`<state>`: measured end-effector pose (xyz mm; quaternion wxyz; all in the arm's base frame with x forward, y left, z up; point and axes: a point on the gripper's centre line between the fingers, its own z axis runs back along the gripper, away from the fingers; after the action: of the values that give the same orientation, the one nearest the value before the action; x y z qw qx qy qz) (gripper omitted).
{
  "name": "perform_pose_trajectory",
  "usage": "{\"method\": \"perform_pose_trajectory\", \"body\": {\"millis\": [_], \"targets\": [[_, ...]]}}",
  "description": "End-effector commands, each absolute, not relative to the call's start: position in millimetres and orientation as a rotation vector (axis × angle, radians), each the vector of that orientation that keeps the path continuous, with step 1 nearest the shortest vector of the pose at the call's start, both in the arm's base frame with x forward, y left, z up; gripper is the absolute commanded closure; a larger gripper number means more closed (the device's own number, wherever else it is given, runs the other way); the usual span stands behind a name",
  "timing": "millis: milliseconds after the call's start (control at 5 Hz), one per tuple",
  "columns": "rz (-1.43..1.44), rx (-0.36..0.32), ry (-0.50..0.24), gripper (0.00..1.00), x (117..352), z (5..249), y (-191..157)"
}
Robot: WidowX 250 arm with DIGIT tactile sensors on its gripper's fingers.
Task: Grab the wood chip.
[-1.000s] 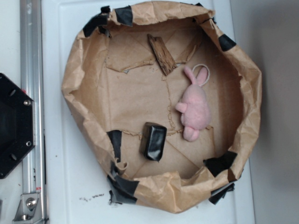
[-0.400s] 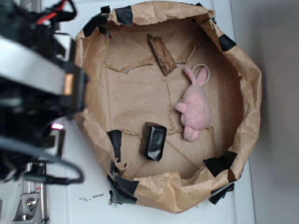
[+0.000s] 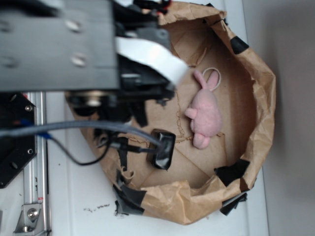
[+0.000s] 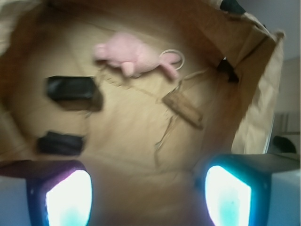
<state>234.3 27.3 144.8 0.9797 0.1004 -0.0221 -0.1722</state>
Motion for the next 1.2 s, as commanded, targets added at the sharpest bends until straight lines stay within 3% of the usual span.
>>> {"method": "perform_pose_trajectory", "body": {"millis": [0, 200, 400, 1000], "targets": [[-0.514, 0.212, -0.097, 0.00, 258.9, 119.4, 38.5], [-0.576, 0.247, -0.105, 0.00, 266.8, 99.2, 43.6], [-0.596, 0.252, -0.057, 0.00, 271.1, 78.0, 55.8], [-0.590, 0.241, -0.003, 0.00, 277.5, 53.2, 87.5]]}}
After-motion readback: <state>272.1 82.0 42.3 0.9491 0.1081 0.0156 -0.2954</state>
